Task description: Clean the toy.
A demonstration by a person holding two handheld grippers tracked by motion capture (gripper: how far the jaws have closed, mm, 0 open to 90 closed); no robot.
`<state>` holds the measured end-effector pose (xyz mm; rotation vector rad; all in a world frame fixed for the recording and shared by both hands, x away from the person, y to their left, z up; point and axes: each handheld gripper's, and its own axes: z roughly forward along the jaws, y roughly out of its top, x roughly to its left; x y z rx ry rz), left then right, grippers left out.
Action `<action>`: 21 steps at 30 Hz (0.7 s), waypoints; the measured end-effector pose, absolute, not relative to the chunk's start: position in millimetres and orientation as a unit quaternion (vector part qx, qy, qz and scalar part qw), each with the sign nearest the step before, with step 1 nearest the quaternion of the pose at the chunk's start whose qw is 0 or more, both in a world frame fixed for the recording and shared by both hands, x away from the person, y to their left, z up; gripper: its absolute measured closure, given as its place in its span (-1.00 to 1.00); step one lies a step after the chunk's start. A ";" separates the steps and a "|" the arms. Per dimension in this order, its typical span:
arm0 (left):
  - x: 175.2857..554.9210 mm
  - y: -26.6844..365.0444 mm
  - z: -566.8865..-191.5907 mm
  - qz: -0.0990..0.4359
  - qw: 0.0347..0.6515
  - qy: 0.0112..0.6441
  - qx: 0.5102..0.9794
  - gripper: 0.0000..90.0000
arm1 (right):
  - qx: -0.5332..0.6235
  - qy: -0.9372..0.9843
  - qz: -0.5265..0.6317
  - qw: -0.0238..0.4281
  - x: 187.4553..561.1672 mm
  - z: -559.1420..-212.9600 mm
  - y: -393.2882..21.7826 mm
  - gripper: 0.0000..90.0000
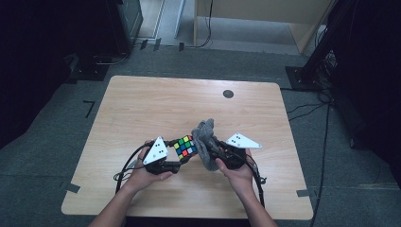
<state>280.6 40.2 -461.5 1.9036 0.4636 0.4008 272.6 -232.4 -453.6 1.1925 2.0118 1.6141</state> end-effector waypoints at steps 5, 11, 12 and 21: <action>278.9 34.8 -464.9 0.176 0.525 0.186 0.812 -0.25 | 0.382 0.686 0.602 0.144 265.1 -437.5 -230.2 0.53; 277.7 38.1 -463.1 0.163 0.541 0.179 0.805 -0.25 | 0.389 0.700 0.583 0.135 268.6 -450.2 -226.4 0.52; 278.4 38.9 -462.4 0.164 0.543 0.182 0.803 -0.25 | 0.399 0.706 0.565 0.149 270.7 -453.0 -228.4 0.52; 276.6 33.3 -463.1 0.172 0.529 0.177 0.812 -0.25 | 0.358 0.690 0.615 0.131 259.0 -433.1 -223.8 0.52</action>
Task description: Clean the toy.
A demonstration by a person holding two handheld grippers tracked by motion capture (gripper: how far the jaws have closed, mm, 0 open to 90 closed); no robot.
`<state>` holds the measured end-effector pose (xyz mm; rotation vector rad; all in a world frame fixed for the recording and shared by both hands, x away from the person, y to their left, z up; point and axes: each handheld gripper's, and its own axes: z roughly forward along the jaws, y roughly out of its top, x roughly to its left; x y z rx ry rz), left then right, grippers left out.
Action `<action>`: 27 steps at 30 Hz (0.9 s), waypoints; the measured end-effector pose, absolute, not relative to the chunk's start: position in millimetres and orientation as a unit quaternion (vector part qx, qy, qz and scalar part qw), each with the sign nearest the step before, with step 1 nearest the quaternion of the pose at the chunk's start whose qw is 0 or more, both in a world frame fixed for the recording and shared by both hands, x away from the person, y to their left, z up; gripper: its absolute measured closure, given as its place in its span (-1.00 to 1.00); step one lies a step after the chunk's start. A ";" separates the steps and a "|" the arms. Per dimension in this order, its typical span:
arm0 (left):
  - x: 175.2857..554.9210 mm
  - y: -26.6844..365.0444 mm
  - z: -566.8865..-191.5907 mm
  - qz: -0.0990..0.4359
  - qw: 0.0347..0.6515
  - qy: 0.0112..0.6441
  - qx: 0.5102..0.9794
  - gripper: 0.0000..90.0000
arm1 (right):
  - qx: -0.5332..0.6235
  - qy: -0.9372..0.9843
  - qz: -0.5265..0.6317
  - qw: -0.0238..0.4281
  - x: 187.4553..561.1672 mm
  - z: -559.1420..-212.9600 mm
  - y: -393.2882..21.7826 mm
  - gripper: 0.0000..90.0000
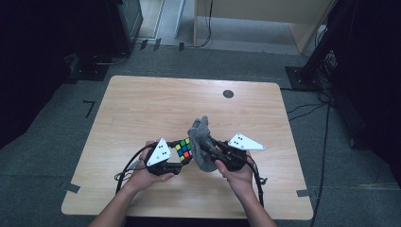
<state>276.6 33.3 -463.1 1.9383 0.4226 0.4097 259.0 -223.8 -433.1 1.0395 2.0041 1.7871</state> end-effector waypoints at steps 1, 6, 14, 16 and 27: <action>275.6 33.4 -461.6 0.168 0.535 0.175 0.809 -0.25 | 0.352 0.695 0.613 0.131 257.6 -432.1 -221.4 0.52; 277.7 38.8 -458.8 0.163 0.544 0.182 0.803 -0.25 | 0.380 0.696 0.595 0.129 266.0 -443.8 -226.7 0.52; 278.7 35.0 -463.1 0.181 0.521 0.185 0.813 -0.25 | 0.379 0.686 0.604 0.143 263.6 -436.6 -230.5 0.52; 277.2 33.4 -462.8 0.179 0.523 0.180 0.814 -0.25 | 0.359 0.691 0.611 0.145 258.3 -430.4 -224.6 0.52; 278.5 44.9 -454.9 0.156 0.565 0.180 0.790 -0.24 | 0.396 0.699 0.577 0.146 271.7 -447.1 -236.2 0.52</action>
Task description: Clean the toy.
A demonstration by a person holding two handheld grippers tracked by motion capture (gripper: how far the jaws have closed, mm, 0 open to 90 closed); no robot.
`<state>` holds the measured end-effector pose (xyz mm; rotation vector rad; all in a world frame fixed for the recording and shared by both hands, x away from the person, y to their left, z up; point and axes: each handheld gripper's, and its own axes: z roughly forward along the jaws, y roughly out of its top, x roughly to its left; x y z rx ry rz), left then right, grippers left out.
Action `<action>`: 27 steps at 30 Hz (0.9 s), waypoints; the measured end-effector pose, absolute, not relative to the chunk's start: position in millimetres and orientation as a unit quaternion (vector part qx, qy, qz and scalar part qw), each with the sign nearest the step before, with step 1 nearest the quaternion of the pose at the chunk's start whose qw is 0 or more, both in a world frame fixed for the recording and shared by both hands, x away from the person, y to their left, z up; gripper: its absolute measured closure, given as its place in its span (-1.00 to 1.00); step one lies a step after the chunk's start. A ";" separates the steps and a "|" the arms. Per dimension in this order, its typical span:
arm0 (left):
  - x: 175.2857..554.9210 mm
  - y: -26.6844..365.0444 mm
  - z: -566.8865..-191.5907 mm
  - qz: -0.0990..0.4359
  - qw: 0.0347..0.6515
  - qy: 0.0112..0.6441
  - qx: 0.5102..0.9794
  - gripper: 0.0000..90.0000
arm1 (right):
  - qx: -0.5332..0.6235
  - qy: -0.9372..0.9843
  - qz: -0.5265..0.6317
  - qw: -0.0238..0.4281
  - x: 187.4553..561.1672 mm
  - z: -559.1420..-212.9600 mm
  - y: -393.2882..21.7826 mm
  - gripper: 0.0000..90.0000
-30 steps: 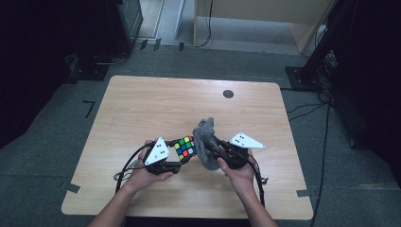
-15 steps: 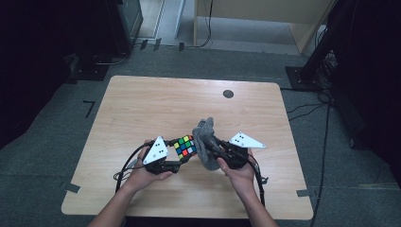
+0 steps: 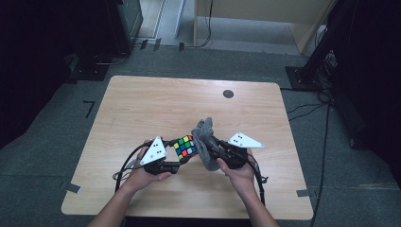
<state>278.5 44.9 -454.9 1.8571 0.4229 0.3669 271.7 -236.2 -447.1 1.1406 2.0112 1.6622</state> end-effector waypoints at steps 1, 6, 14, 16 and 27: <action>278.8 46.0 -454.5 0.153 0.569 0.180 0.788 -0.25 | 0.398 0.692 0.585 0.144 272.2 -445.4 -239.3 0.52; 277.7 44.0 -455.9 0.157 0.564 0.173 0.792 -0.25 | 0.369 0.671 0.630 0.125 264.6 -431.7 -239.6 0.52; 277.3 47.5 -454.5 0.144 0.579 0.168 0.785 -0.24 | 0.390 0.705 0.576 0.140 273.8 -449.9 -236.7 0.52; 278.2 47.6 -454.2 0.149 0.576 0.170 0.786 -0.24 | 0.404 0.693 0.582 0.130 275.6 -452.5 -242.2 0.52; 277.0 46.7 -455.1 0.149 0.570 0.169 0.790 -0.24 | 0.359 0.692 0.616 0.117 265.9 -442.0 -229.4 0.52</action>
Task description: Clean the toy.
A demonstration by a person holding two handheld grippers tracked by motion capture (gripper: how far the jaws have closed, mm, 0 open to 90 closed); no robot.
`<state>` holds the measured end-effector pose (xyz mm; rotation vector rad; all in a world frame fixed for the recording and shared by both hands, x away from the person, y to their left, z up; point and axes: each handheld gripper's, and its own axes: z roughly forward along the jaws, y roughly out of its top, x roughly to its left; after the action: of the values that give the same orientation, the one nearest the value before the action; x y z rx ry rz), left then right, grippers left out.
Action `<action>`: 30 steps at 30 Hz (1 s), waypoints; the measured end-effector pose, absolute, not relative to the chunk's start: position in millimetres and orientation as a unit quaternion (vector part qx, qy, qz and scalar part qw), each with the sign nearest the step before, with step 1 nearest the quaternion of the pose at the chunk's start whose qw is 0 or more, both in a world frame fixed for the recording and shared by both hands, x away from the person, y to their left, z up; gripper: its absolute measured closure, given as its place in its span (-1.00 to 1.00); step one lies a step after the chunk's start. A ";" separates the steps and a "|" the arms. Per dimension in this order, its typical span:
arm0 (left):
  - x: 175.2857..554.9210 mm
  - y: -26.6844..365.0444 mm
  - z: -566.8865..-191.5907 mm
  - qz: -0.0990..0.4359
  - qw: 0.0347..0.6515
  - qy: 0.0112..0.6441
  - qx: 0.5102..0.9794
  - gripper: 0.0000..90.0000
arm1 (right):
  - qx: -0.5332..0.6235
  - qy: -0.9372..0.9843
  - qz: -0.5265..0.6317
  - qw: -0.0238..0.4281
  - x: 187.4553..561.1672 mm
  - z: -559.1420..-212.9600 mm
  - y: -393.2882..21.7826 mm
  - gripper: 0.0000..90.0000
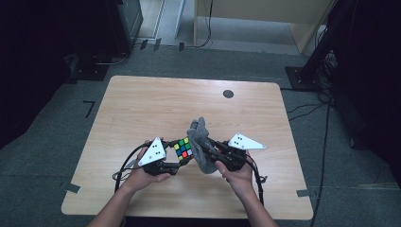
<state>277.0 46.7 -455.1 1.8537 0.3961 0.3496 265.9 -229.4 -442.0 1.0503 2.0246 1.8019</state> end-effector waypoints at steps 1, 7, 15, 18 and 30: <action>277.4 47.5 -454.5 0.150 0.573 0.171 0.787 -0.24 | 0.368 0.696 0.603 0.128 267.3 -443.8 -231.0 0.52; 281.1 54.4 -450.4 0.126 0.606 0.187 0.763 -0.24 | 0.390 0.682 0.607 0.116 272.3 -447.4 -239.6 0.52; 284.0 62.2 -446.2 0.075 0.660 0.203 0.719 -0.24 | 0.403 0.676 0.615 0.055 275.6 -463.5 -231.6 0.52; 284.3 63.7 -445.5 0.077 0.659 0.204 0.719 -0.24 | 0.384 0.699 0.603 0.035 273.2 -471.0 -216.4 0.52; 286.2 65.1 -445.4 0.086 0.651 0.211 0.725 -0.24 | 0.391 0.657 0.642 0.059 272.4 -456.4 -235.2 0.52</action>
<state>286.2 65.1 -445.4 1.6457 0.4787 0.1957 272.4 -235.2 -456.4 1.1832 1.9913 1.9440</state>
